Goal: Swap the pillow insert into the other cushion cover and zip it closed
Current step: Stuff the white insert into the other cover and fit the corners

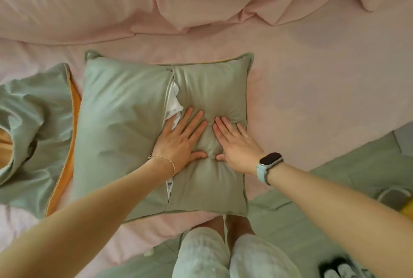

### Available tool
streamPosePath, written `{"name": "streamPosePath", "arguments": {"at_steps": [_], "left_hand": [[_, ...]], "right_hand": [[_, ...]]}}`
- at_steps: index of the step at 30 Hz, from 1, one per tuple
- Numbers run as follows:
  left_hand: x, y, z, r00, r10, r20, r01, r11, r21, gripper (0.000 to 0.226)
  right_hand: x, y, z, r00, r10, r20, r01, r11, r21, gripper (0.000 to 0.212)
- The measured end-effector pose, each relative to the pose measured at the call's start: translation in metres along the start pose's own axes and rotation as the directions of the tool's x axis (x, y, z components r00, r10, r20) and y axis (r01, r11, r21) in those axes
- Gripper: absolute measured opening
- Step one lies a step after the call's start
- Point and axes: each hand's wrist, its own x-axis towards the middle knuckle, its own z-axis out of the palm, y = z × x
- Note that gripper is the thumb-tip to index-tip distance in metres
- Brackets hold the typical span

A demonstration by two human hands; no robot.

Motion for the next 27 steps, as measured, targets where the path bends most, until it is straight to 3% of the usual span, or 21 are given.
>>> {"name": "streamPosePath", "arguments": {"at_steps": [4,8,12,15,17,18,20,21,23,27], "left_hand": [[0.026,0.000,0.021,0.988,-0.007,-0.155,0.009,1.000,0.012,0.077],[0.053,-0.007,0.027,0.976,-0.031,-0.214,0.040,0.998,0.039,0.074],[0.051,-0.009,0.019,0.932,0.007,-0.364,0.020,0.997,0.069,0.066],[0.040,-0.002,0.001,0.879,0.025,-0.477,0.008,0.998,0.067,0.049],[0.039,0.000,-0.021,0.891,0.002,-0.455,0.020,0.999,0.044,0.047],[0.040,0.000,-0.031,0.905,-0.010,-0.425,0.019,1.000,0.017,0.047],[0.042,0.001,-0.056,0.941,-0.056,-0.335,0.045,0.998,-0.041,0.050],[0.042,0.003,-0.070,0.962,-0.088,-0.259,0.062,0.993,-0.105,0.051],[0.043,0.006,-0.092,0.963,-0.205,-0.176,0.166,0.963,-0.213,0.051],[0.029,0.013,-0.134,0.835,-0.546,-0.070,0.463,0.765,-0.448,0.051]], "right_hand": [[0.029,0.003,0.014,0.994,0.082,-0.073,-0.080,0.996,0.029,0.079],[0.048,0.008,0.012,0.976,0.154,-0.153,-0.140,0.985,0.100,0.075],[0.033,0.034,-0.009,0.989,0.014,-0.150,0.033,0.951,0.307,0.078],[-0.005,0.025,-0.003,0.898,0.093,-0.431,0.116,0.894,0.434,0.068],[-0.027,0.008,0.008,0.787,0.367,-0.497,-0.004,0.808,0.590,0.063],[-0.037,-0.001,0.010,0.761,0.491,-0.423,-0.072,0.713,0.697,0.065],[-0.049,-0.010,0.009,0.793,0.561,-0.239,-0.185,0.595,0.782,0.072],[-0.055,-0.012,0.005,0.821,0.538,-0.192,-0.217,0.605,0.766,0.073],[-0.064,-0.009,-0.008,0.826,0.515,-0.228,-0.212,0.659,0.721,0.068],[-0.066,0.013,-0.061,0.687,0.516,-0.512,-0.182,0.804,0.566,0.048]]}}
